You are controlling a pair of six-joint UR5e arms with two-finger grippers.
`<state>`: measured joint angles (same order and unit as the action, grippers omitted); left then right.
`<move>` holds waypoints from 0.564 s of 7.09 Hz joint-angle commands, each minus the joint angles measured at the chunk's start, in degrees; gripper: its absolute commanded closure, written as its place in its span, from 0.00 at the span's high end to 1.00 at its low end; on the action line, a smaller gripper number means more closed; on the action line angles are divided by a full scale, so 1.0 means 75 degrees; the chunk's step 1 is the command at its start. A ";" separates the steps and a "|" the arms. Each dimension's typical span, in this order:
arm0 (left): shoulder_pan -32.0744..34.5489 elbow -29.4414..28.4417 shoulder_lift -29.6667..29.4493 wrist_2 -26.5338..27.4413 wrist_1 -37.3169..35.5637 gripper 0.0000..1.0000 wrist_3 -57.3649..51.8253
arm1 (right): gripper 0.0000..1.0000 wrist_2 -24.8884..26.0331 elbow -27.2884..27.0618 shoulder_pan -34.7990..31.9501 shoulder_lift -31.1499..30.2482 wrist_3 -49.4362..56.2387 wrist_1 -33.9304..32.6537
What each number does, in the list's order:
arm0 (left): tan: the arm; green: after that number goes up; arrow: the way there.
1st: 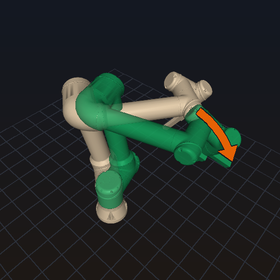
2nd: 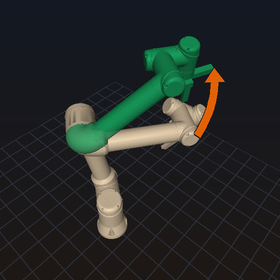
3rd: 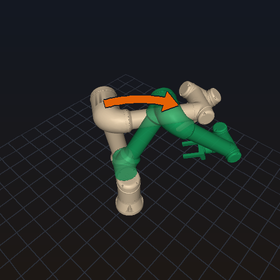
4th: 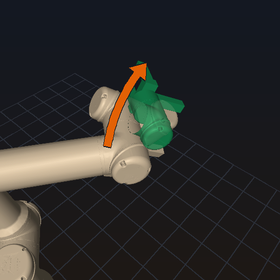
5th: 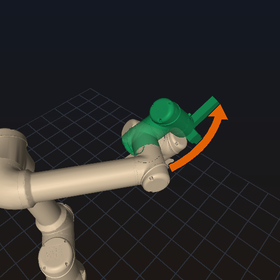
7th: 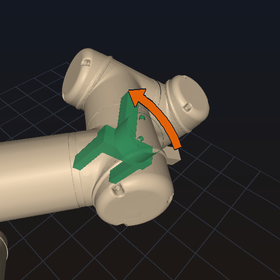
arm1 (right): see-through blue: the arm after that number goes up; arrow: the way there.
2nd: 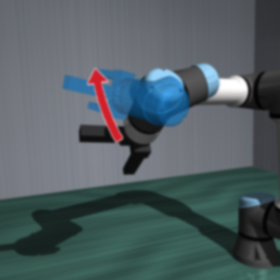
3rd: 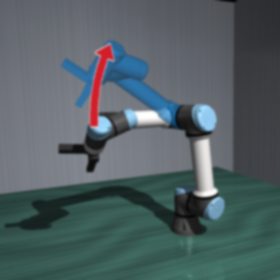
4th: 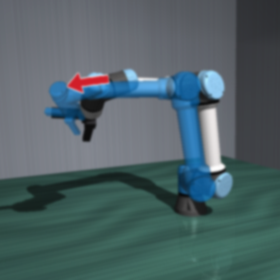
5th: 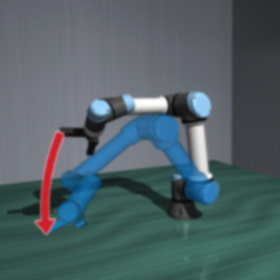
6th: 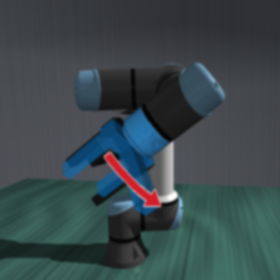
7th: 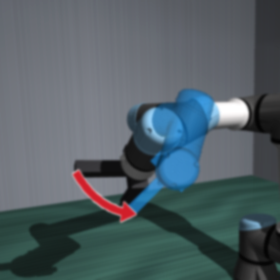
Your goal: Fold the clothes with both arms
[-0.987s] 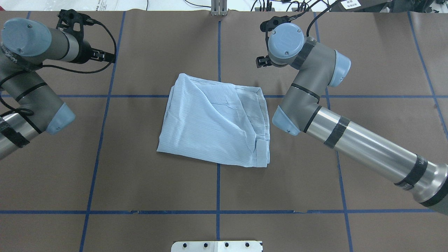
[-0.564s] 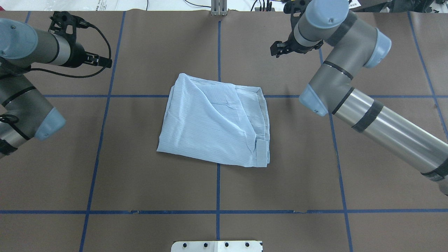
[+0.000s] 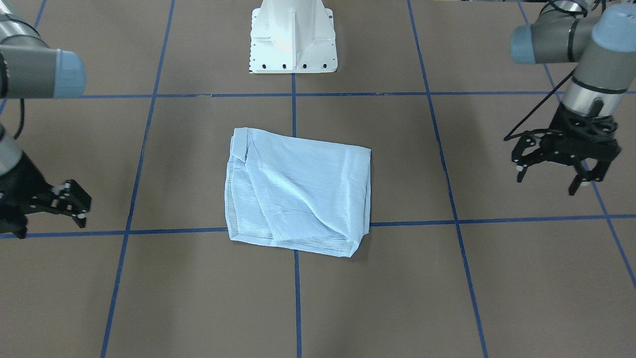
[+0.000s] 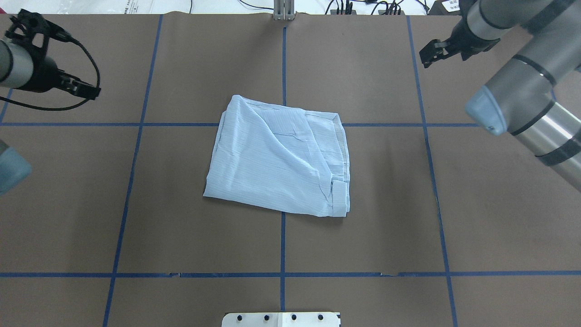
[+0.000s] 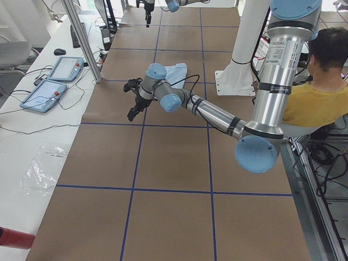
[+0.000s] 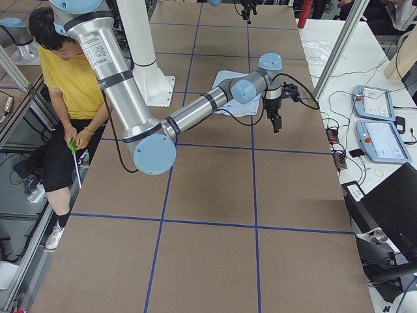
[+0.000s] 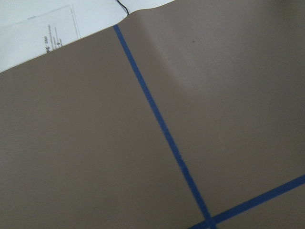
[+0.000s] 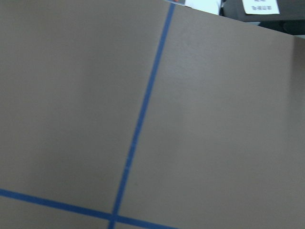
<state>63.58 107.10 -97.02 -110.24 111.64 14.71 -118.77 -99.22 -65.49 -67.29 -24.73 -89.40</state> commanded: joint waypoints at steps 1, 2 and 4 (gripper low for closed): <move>0.1791 0.0087 0.0863 -0.0976 -0.0190 1.00 -0.2862 | 1.00 -0.0767 -0.0505 -0.1340 -0.1265 0.2338 -0.0467; 0.2380 0.0075 0.1249 -0.1248 -0.0190 1.00 -0.3455 | 1.00 -0.0921 -0.0494 -0.1833 -0.1804 0.3311 -0.0467; 0.2946 0.0052 0.2117 -0.1462 -0.0073 1.00 -0.3427 | 1.00 -0.1201 -0.0493 -0.2748 -0.3010 0.4629 -0.0432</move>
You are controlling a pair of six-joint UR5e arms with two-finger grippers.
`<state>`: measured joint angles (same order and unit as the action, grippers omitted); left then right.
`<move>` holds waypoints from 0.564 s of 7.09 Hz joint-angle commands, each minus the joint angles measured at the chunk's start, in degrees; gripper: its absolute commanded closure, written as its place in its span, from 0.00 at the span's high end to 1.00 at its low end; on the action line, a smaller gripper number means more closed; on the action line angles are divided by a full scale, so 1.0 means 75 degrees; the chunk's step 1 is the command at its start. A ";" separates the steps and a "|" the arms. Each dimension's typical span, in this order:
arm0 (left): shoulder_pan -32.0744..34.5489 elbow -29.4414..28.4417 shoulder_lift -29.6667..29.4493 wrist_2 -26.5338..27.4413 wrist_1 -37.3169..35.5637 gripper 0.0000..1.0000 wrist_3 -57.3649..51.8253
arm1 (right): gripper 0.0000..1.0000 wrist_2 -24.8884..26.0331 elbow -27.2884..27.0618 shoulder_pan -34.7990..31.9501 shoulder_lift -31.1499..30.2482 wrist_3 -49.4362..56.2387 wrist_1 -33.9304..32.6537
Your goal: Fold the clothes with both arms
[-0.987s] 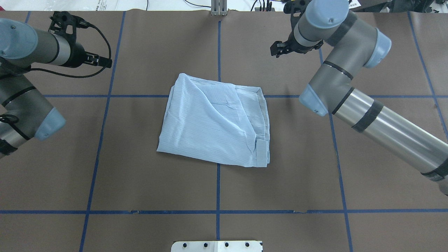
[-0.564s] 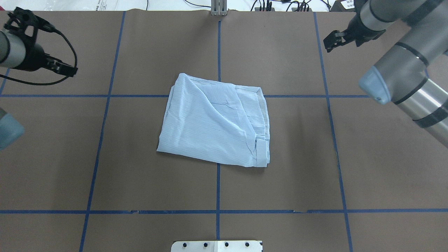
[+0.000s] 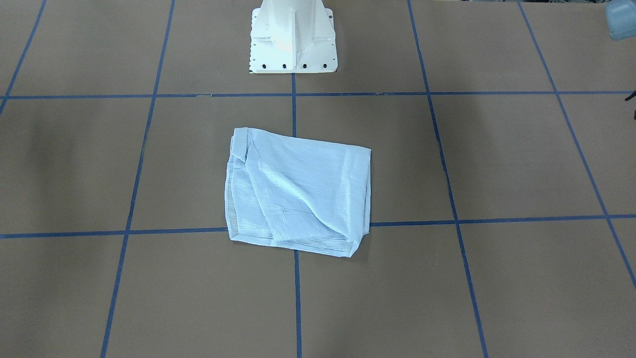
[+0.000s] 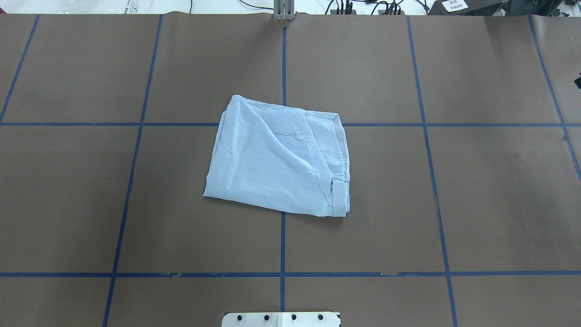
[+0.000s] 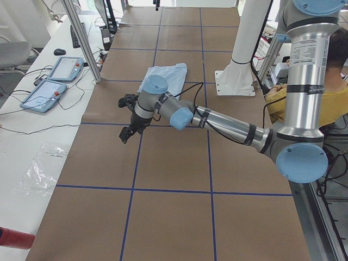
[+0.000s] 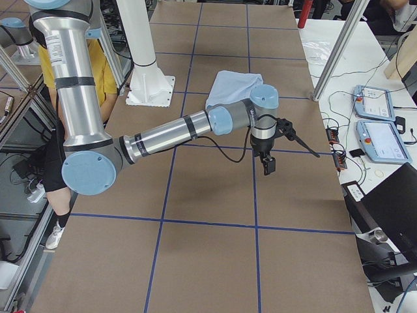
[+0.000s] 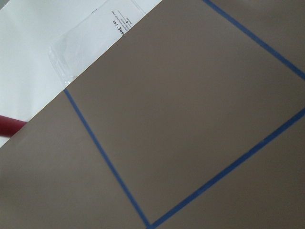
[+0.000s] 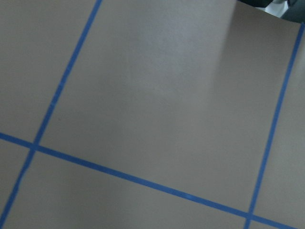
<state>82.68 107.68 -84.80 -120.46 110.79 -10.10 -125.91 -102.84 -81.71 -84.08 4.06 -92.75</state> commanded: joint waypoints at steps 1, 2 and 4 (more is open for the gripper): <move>0.0529 -0.0420 0.0698 0.0006 0.0041 1.00 -0.0119 | 1.00 -0.0355 -0.0046 -0.0833 -0.1753 0.0760 0.0201; 0.1087 -0.0969 0.0619 -0.0016 0.0099 1.00 -0.0119 | 1.00 -0.0321 0.0105 -0.0916 -0.2482 0.0702 0.0539; 0.1327 -0.1208 0.0536 -0.0481 -0.0226 1.00 0.0463 | 1.00 -0.0588 0.0212 -0.1058 -0.2711 0.0702 0.0566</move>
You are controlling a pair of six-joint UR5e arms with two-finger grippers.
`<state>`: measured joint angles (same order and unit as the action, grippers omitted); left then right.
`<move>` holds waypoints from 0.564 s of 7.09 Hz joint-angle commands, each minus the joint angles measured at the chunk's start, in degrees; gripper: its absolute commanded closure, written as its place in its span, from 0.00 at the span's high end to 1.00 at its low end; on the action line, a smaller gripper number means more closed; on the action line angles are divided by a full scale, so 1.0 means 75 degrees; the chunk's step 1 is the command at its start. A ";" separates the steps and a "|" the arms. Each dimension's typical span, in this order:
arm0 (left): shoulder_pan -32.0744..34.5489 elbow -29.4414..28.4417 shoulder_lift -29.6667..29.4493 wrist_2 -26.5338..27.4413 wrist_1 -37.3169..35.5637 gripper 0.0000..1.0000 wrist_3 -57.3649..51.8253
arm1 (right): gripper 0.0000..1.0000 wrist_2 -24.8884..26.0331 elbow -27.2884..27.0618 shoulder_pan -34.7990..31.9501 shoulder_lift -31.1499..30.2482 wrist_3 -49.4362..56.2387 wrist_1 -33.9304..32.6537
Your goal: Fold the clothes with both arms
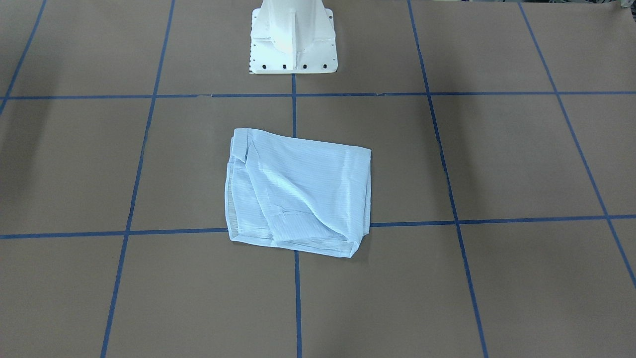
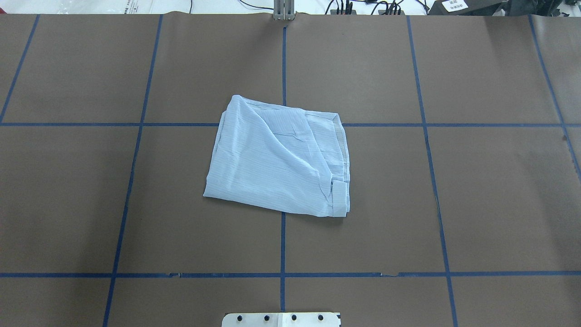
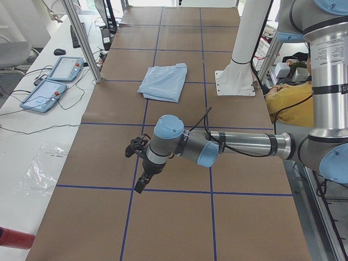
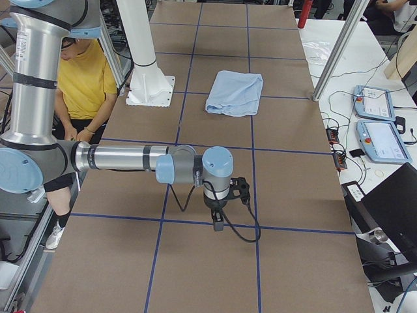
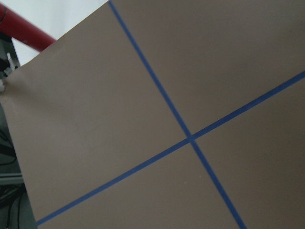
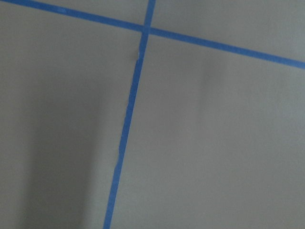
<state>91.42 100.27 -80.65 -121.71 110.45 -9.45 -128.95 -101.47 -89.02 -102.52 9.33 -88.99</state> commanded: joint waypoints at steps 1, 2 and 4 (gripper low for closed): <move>0.0162 -0.0244 -0.0004 -0.1235 -0.0706 1.00 0.0636 | 1.00 -0.0314 -0.0017 -0.0084 -0.0229 -0.0117 0.0064; 0.0162 -0.0187 0.0054 -0.1476 -0.0944 1.00 0.0674 | 1.00 -0.0315 -0.0261 -0.0084 -0.0205 -0.0838 0.0087; 0.0173 -0.0209 0.0125 -0.1490 -0.0946 1.00 0.0663 | 1.00 -0.0257 -0.0498 -0.0084 -0.0275 -0.0975 0.0540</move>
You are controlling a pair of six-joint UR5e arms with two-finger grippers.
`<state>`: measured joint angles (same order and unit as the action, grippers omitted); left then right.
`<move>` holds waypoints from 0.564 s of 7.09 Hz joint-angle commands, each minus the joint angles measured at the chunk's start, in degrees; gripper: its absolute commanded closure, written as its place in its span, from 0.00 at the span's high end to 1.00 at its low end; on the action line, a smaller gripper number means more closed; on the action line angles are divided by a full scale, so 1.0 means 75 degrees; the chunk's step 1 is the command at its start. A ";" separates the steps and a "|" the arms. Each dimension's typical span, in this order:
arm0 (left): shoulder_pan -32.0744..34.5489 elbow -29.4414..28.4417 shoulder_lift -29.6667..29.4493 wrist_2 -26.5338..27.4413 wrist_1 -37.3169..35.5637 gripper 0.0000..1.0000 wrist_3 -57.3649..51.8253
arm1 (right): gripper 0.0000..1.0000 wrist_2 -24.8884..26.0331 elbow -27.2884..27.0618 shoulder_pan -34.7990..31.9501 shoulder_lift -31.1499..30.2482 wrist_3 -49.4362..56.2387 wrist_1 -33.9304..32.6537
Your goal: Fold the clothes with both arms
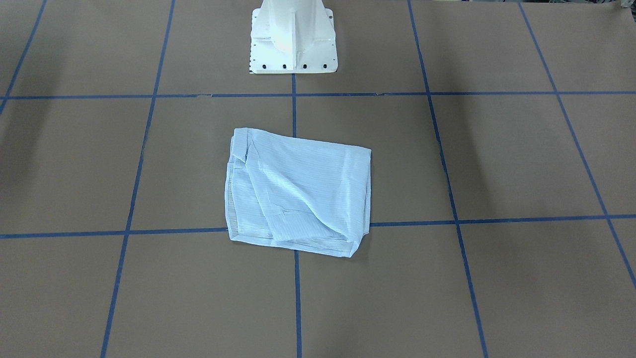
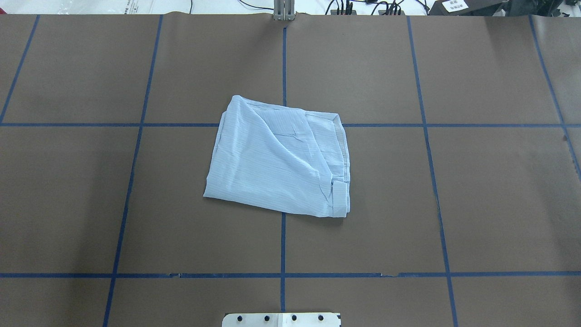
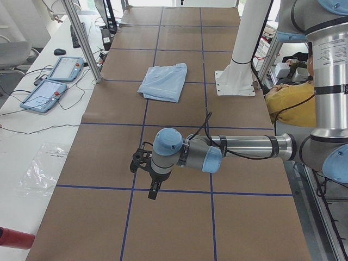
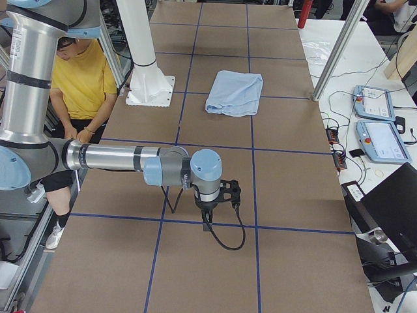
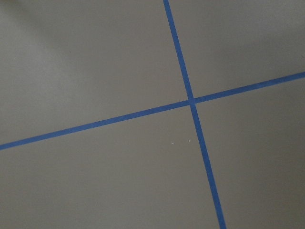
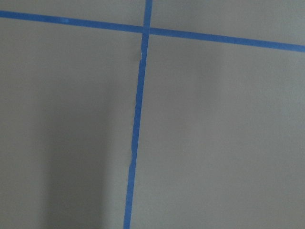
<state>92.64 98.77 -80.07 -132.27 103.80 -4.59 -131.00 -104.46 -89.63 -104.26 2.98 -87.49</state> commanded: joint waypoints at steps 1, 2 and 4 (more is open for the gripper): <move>0.0012 -0.0056 0.0059 -0.0037 -0.0047 1.00 0.0015 | 1.00 0.0017 -0.0087 -0.0002 -0.0044 -0.0127 0.0379; 0.0012 -0.0033 0.0163 -0.0060 0.0011 1.00 0.0015 | 1.00 0.0017 -0.0076 -0.0002 -0.0056 -0.0127 0.0380; 0.0012 0.0002 0.0165 -0.0037 0.0082 1.00 -0.0008 | 1.00 -0.0018 0.0100 0.0009 -0.0056 -0.0139 0.0380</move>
<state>92.72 98.69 -78.92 -132.62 103.99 -4.48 -131.01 -104.39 -89.64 -104.65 1.98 -84.70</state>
